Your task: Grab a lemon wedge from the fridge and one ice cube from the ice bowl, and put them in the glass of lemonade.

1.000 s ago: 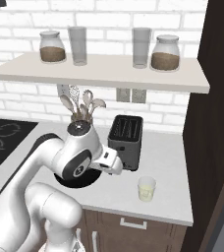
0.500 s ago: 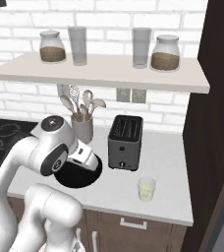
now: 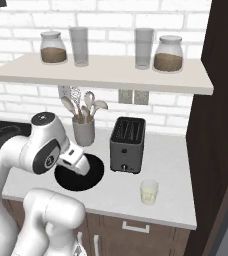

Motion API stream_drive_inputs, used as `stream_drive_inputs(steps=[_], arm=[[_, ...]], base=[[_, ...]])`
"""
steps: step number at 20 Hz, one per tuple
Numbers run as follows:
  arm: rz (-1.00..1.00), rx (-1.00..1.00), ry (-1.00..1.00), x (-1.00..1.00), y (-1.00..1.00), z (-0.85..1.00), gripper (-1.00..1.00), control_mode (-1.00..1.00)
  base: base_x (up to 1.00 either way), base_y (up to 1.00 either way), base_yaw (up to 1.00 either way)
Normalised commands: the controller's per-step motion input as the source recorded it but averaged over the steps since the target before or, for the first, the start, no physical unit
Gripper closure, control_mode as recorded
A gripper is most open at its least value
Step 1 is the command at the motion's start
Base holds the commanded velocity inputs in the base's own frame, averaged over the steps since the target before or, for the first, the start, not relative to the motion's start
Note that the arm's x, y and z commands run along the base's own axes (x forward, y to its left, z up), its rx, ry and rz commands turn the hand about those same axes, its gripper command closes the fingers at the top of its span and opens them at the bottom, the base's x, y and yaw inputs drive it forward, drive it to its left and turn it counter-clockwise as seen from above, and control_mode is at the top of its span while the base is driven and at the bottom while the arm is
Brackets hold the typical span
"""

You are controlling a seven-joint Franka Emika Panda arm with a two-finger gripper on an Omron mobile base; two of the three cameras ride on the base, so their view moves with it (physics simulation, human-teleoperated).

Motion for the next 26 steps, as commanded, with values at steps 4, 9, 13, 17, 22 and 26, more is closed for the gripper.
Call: stream_drive_inputs(steps=[4,9,13,17,22,26], arm=[[0.10,0.00,-0.04,-0.26,0.00,0.02,-1.00,-1.00],[0.00,0.00,0.00,0.00,0.00,0.00,-1.00,-1.00],[0.00,0.00,0.00,0.00,0.00,0.00,-1.00,1.00],[0.00,0.00,0.00,0.00,0.00,0.00,-1.00,1.00],[0.00,0.00,0.00,0.00,0.00,0.00,-1.00,1.00],[0.00,0.00,0.00,0.00,0.00,0.00,-1.00,1.00]], base=[[0.00,0.00,0.00],[0.00,0.00,0.00],[-0.36,0.00,0.00],[-1.00,-0.06,-0.01],[-0.87,-0.38,-0.26],[-0.40,-0.69,-0.44]])
